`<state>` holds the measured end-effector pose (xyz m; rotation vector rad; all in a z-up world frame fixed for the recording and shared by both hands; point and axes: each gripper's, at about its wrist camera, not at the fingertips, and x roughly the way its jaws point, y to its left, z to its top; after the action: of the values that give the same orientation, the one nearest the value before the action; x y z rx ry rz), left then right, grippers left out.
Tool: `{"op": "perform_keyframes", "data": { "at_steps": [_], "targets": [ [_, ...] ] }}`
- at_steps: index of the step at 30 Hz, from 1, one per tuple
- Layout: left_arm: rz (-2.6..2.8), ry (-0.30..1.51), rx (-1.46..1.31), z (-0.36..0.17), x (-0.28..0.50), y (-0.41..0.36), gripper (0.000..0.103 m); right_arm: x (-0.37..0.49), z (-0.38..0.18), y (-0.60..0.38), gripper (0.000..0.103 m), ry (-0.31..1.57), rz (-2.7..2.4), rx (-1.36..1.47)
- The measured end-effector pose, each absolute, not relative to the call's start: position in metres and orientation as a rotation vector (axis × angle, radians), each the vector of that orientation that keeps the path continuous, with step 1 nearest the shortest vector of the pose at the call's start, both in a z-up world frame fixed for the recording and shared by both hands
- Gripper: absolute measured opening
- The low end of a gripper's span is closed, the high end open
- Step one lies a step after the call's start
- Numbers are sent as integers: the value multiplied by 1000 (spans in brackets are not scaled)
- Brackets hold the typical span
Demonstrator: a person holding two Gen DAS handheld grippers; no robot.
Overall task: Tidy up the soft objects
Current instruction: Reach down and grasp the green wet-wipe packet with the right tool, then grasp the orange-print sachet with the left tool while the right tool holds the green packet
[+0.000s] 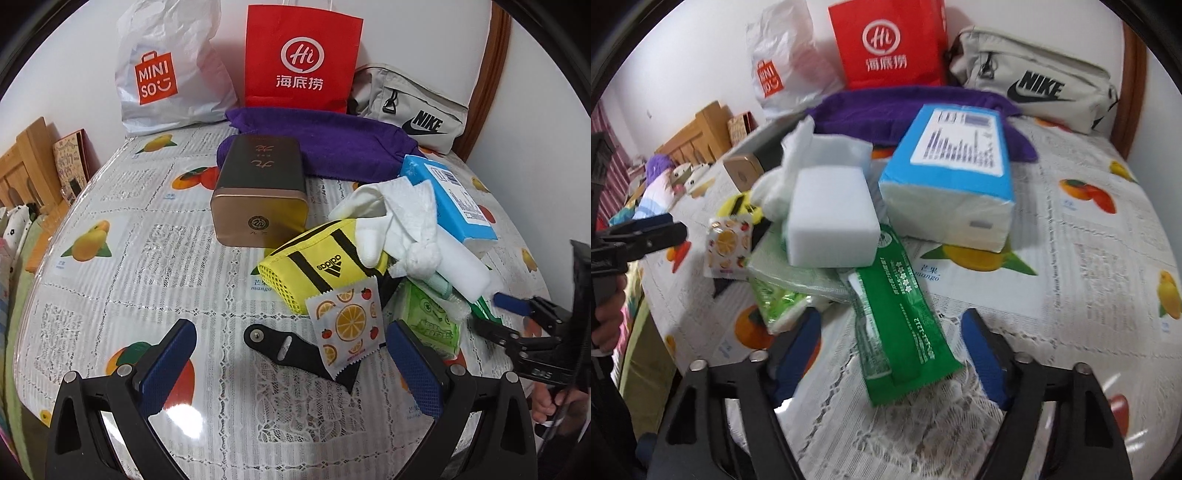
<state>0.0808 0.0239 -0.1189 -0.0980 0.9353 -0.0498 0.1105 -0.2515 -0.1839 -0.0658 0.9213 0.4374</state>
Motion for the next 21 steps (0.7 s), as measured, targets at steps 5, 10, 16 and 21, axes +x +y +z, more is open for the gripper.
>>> {"op": "perform_keyframes", "data": {
  "at_steps": [5,10,16,21],
  "targets": [
    [-55,952,-131,-123,86,32,103,122,-192,-247,65,923,453,-100],
    [-49,961,-147,-126,89,36,103,124,-190,-251,41,922,471,-68],
    [-78,962,-161,-132,89,37,103,93,-185,-271,38,949,422,-15],
    [-95,958,-168,-135,83,40,103,74,-185,-286,38,966,306,-25]
  ]
}}
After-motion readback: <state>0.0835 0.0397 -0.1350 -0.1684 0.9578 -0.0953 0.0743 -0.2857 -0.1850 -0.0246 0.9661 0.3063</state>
